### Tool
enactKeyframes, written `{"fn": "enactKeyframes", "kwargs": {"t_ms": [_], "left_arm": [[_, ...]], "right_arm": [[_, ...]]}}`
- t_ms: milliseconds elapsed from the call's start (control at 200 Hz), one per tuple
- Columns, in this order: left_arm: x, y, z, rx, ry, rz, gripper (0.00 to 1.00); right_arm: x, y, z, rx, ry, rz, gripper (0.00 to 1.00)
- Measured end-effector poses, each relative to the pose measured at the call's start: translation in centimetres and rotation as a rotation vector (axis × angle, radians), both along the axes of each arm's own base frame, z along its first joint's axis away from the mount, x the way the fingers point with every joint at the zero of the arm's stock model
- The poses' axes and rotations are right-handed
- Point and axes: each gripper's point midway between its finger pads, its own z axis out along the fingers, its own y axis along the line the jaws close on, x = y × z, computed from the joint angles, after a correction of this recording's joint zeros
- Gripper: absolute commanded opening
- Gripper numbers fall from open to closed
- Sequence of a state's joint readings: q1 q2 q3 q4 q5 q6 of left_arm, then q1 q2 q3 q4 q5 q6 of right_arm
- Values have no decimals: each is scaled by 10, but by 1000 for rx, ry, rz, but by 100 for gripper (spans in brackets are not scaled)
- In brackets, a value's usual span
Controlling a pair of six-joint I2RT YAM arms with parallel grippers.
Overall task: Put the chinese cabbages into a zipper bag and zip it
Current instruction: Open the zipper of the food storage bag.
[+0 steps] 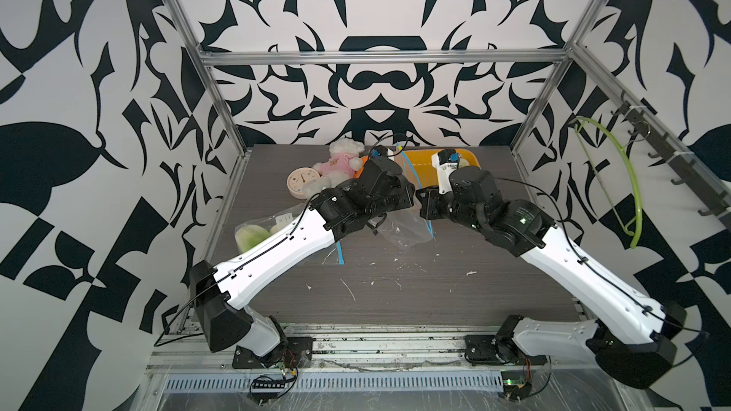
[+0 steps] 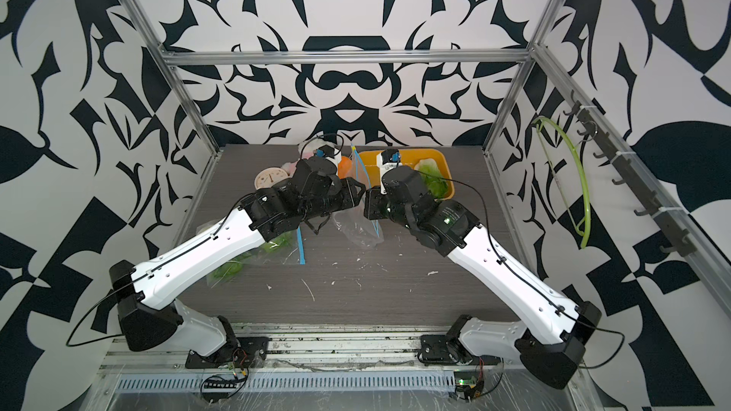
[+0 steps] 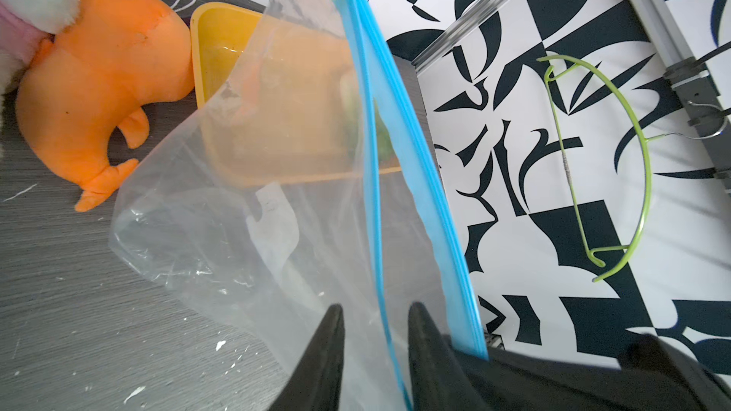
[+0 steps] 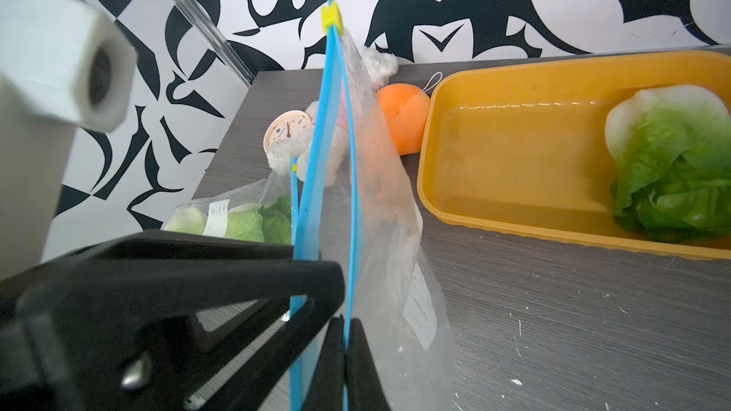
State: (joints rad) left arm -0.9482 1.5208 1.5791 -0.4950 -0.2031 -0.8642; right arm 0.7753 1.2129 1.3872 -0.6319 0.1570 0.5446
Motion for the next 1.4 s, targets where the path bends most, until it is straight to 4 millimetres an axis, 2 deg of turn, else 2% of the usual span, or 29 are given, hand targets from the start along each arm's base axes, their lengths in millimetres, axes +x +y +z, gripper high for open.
{"fn": "enactKeyframes", "kwargs": {"t_ms": [125,315,455,585,745,900,1100,1265,1400], "left_arm": [[4,-5,-6,9,8,0,13],[6,-1,-9,21,4,21,0],[6,10,-8,50,-21,34,0],[5,29,4,79,-68,50,0],[-3,54,19,132,-121,42,0],[-9,66,17,215,-141,14,0],[-14,67,13,286,-153,-55,0],[-15,60,18,302,-168,-102,0],[-19,59,15,322,-165,-137,0]], "right_arm": [[2,-2,0,-13,-11,-17,0],[4,-6,0,-26,-19,-40,0],[4,-12,0,-41,-22,-58,0],[-2,-22,-3,-68,-10,-73,0],[-10,-34,-5,-94,4,-84,7],[-18,-40,-8,-96,21,-81,14],[-26,-18,-14,-50,91,15,30],[-16,5,-12,-49,112,66,41],[-8,16,-20,-67,135,92,47]]}}
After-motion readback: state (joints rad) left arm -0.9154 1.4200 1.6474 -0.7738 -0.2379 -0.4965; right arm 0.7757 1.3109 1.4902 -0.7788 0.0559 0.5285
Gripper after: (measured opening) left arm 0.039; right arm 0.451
